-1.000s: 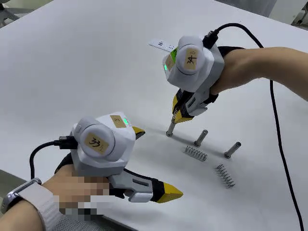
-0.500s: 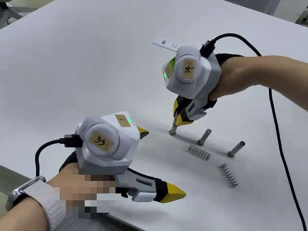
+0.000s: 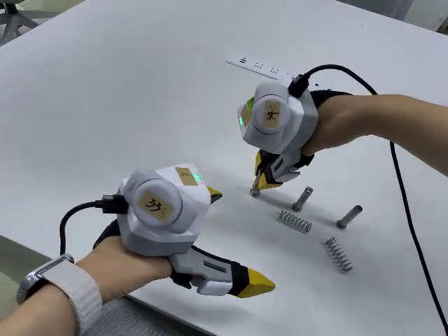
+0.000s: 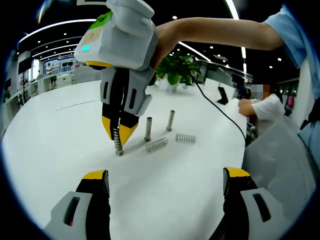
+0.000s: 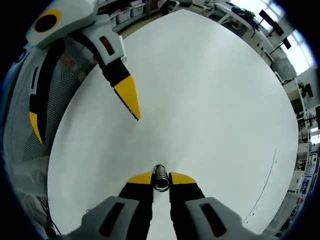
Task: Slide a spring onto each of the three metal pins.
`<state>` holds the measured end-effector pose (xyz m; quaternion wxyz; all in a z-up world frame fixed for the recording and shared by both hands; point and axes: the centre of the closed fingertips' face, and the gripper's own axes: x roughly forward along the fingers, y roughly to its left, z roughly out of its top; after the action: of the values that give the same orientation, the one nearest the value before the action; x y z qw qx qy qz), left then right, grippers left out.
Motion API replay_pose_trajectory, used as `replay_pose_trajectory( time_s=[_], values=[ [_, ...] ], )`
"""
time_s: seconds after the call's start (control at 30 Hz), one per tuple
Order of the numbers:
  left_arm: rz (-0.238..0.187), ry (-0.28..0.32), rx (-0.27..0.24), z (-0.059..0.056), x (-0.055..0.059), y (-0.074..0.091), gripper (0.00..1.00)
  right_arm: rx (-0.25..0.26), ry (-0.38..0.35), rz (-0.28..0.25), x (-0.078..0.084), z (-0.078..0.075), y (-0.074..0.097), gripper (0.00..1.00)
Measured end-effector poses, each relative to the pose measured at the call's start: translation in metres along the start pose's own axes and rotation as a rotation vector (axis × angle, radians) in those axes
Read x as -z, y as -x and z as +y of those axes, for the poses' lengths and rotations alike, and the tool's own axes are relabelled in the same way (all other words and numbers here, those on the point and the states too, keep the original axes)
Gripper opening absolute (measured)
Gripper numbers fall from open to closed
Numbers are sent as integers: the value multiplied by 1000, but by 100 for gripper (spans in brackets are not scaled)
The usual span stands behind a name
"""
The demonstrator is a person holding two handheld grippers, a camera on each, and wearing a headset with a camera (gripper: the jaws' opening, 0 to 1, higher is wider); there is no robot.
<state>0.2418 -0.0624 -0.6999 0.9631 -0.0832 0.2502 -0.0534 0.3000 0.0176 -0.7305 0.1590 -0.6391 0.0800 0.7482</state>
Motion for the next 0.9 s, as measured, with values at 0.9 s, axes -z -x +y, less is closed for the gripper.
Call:
replay_pose_trajectory(
  time_s=[0.9],
  values=[
    [6,2,9,-1,3,-1,96,-8,-64,-90,-3,5,5,37]
  ],
)
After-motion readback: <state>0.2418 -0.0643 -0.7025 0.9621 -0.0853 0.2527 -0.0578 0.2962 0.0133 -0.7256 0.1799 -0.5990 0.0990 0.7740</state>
